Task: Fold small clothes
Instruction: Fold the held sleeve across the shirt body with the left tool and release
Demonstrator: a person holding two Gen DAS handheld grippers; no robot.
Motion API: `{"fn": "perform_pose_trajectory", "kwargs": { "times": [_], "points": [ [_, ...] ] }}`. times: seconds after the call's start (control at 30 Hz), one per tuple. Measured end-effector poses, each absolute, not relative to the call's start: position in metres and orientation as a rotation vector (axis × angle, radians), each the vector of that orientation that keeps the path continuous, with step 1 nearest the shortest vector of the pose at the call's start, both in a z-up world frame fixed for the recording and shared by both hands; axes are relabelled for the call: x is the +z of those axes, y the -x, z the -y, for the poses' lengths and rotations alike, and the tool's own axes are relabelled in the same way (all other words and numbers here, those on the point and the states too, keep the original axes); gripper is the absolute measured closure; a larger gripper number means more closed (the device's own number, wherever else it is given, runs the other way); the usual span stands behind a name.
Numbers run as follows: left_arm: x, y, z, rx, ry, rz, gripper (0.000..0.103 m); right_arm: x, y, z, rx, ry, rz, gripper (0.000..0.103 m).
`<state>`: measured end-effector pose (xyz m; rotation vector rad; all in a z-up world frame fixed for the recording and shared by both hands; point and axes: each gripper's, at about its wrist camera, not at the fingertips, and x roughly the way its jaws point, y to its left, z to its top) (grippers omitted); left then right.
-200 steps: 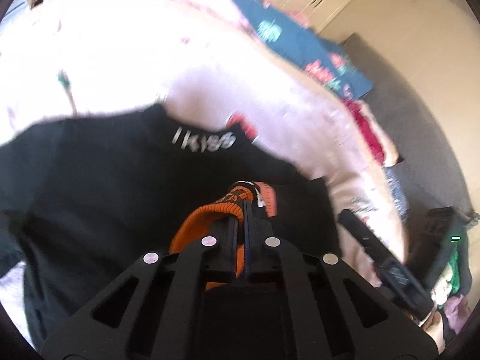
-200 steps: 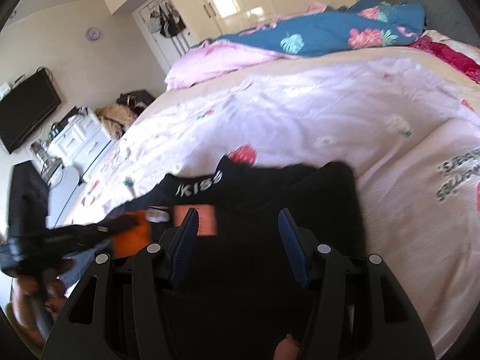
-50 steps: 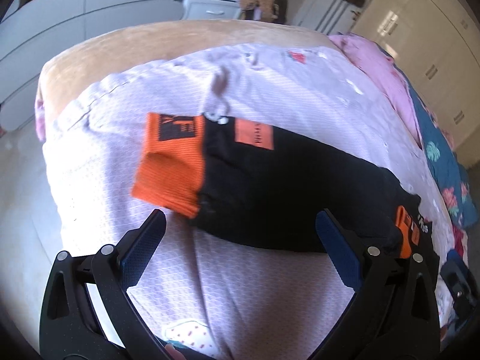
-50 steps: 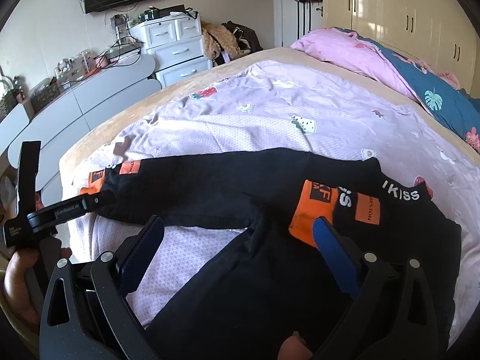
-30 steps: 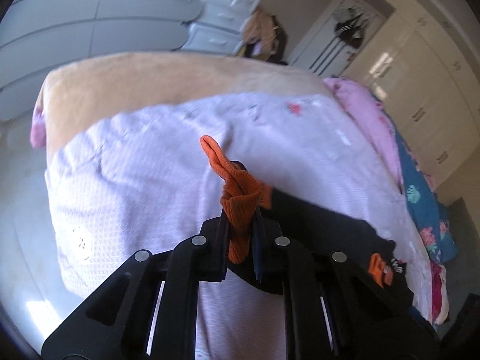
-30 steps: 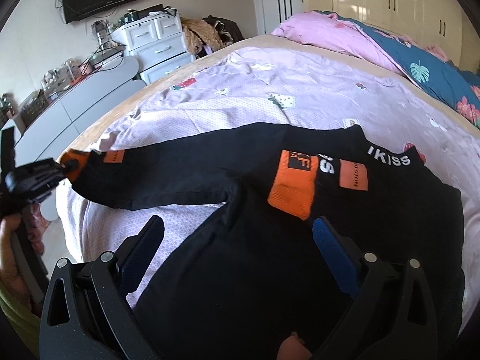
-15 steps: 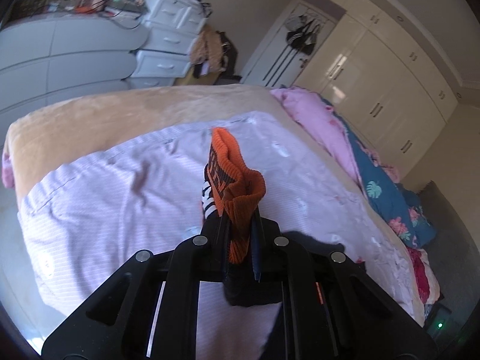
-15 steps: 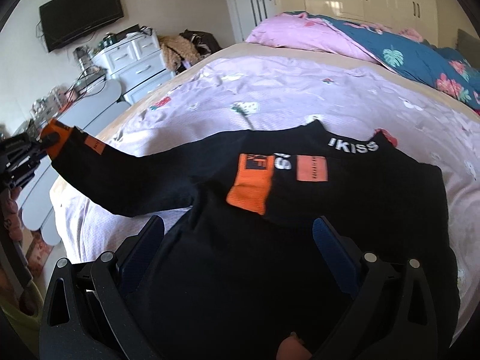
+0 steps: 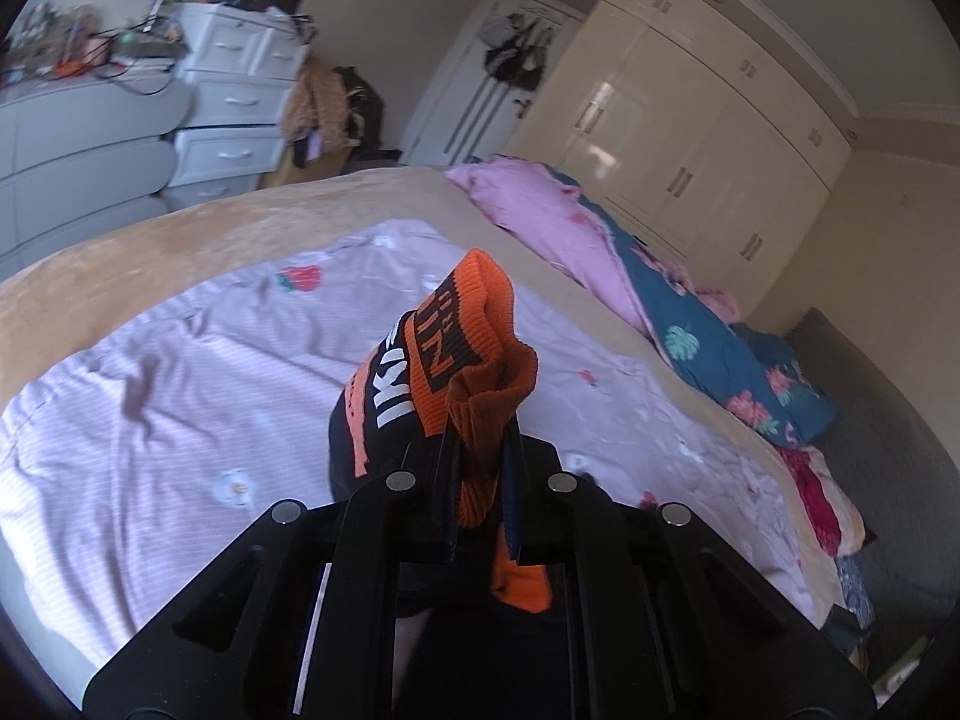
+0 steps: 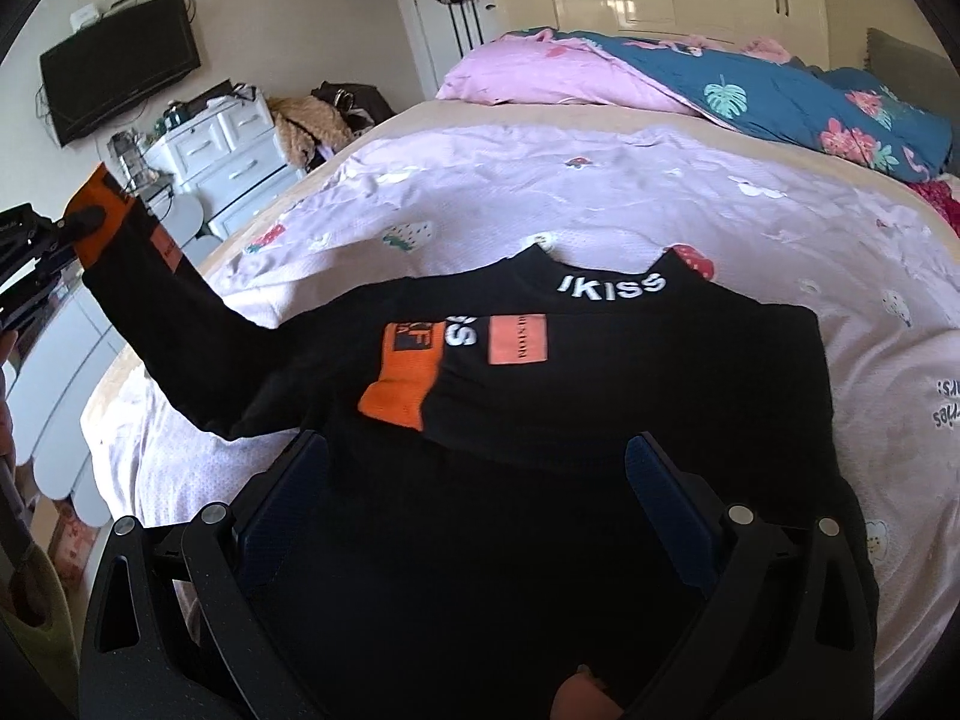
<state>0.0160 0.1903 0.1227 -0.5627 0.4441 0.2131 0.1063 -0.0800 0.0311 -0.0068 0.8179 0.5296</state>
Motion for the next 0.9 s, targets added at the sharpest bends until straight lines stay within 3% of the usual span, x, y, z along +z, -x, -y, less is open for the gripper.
{"fn": "perform_pose_trajectory", "kwargs": {
  "times": [0.5,0.9],
  "points": [
    [0.132,-0.077,-0.091,-0.042,0.472,-0.486,0.099,0.044,-0.125,0.182,0.377,-0.177,-0.778,0.004],
    [0.066,-0.115,-0.003,-0.245,0.367,-0.684,0.099,0.034,-0.138,0.261,0.186,-0.297,-0.782,0.004]
  ]
}}
